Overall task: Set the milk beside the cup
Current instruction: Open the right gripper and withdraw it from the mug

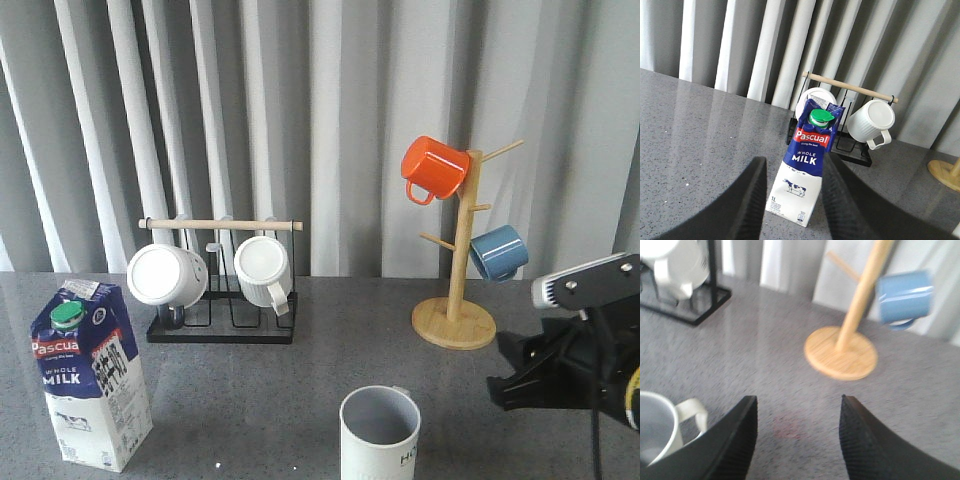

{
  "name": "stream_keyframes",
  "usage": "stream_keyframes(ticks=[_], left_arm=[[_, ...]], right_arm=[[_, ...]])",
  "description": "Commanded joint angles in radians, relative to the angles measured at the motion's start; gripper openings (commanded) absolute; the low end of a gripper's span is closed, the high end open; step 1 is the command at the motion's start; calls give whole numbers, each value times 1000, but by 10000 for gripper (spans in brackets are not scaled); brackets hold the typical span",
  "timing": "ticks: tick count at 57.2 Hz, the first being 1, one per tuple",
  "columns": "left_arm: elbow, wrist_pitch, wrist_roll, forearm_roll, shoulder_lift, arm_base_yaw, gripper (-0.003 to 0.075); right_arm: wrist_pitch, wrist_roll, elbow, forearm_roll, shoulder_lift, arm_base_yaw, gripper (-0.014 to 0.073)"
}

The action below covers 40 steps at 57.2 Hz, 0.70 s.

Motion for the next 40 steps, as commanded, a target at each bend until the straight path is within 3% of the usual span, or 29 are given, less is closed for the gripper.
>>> stream_keyframes(ticks=[1, 11, 22, 40], left_arm=[[-34, -74, 2, -6, 15, -1, 272], [-34, -74, 2, -6, 15, -1, 272], [-34, -74, 2, -6, 15, -1, 272], [-34, -74, 2, -6, 15, -1, 272]], right_arm=[[42, 1, -28, 10, -126, -3, 328], [182, -35, -28, 40, -308, -3, 191], [315, -280, 82, 204, -506, -3, -14], [357, -677, 270, 536, -749, -3, -11]])
